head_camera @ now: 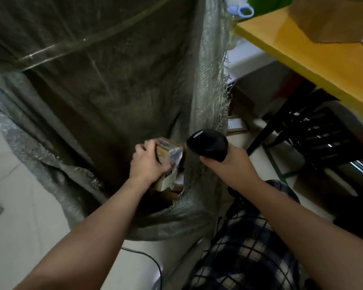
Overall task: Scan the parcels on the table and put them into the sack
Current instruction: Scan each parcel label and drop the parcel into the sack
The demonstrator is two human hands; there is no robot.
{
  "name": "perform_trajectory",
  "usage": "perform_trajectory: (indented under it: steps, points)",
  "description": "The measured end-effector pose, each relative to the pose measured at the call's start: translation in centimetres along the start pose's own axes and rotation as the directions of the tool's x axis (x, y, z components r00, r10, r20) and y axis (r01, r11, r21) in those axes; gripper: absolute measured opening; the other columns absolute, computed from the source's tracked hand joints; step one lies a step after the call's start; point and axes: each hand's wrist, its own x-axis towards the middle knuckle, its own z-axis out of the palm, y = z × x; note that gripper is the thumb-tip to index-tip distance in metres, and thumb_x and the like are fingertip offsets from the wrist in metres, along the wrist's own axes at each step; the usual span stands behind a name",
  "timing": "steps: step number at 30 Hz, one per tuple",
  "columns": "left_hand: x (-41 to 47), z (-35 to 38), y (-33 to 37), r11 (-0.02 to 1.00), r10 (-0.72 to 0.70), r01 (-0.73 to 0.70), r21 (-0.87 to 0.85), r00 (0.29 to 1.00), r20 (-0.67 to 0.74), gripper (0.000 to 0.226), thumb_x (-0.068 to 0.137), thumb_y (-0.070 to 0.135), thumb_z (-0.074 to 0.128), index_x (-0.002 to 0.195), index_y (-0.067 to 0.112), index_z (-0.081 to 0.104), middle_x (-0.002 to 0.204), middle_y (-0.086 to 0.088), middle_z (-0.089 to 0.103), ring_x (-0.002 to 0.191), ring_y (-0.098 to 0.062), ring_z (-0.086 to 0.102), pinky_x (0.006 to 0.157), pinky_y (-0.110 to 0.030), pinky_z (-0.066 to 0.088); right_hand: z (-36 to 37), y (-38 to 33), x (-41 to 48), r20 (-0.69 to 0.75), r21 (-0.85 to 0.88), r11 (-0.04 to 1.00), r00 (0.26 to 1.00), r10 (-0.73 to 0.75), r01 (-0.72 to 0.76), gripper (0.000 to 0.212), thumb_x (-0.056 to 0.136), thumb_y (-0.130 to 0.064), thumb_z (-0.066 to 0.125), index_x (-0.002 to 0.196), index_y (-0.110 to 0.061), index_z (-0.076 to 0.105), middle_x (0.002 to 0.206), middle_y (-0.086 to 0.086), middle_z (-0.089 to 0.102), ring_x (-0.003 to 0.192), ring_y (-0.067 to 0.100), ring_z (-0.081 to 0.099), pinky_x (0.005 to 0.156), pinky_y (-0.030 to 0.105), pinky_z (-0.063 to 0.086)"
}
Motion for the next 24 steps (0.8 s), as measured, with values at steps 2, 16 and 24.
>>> perform_trajectory:
  steps: [2,16,24]
  points:
    - [0.7,1.7,0.1,0.993,0.011,-0.017,0.117,0.999,0.049,0.080,0.069,0.053,0.076,0.132,0.025,0.035,0.130,-0.014,0.036,0.117,-0.036,0.044,0.099,-0.045,0.042,-0.2,0.4,0.2,-0.057,-0.004,1.000,0.998,0.013,-0.013,0.024,0.075,-0.047,0.073,0.091,-0.040,0.058,0.084,-0.019,0.064,0.081,0.000,0.060,0.066,0.021,0.049]
    - [-1.3,-2.4,8.2,0.927,0.375,-0.365,0.089,0.901,-0.218,0.046,0.085,0.036,0.064,0.125,0.016,0.053,0.126,-0.007,0.046,0.115,-0.027,0.042,0.098,-0.040,0.039,-5.8,0.6,-1.0,-0.279,0.046,0.997,0.958,0.065,-0.054,0.021,0.076,-0.046,0.070,0.082,-0.027,0.064,0.067,-0.010,0.065,0.063,0.008,0.062,0.060,0.023,0.047]
    - [-3.8,-5.9,22.5,0.762,0.633,-0.647,0.015,0.740,-0.229,0.042,0.083,0.031,0.066,0.121,0.015,0.054,0.121,-0.006,0.049,0.111,-0.027,0.043,0.095,-0.036,0.037,-15.3,-3.4,-3.6,-0.553,0.129,0.987,0.833,-0.013,0.101,0.016,0.079,-0.031,0.075,0.079,-0.019,0.064,0.053,-0.010,0.059,0.053,0.009,0.059,0.052,0.021,0.044]
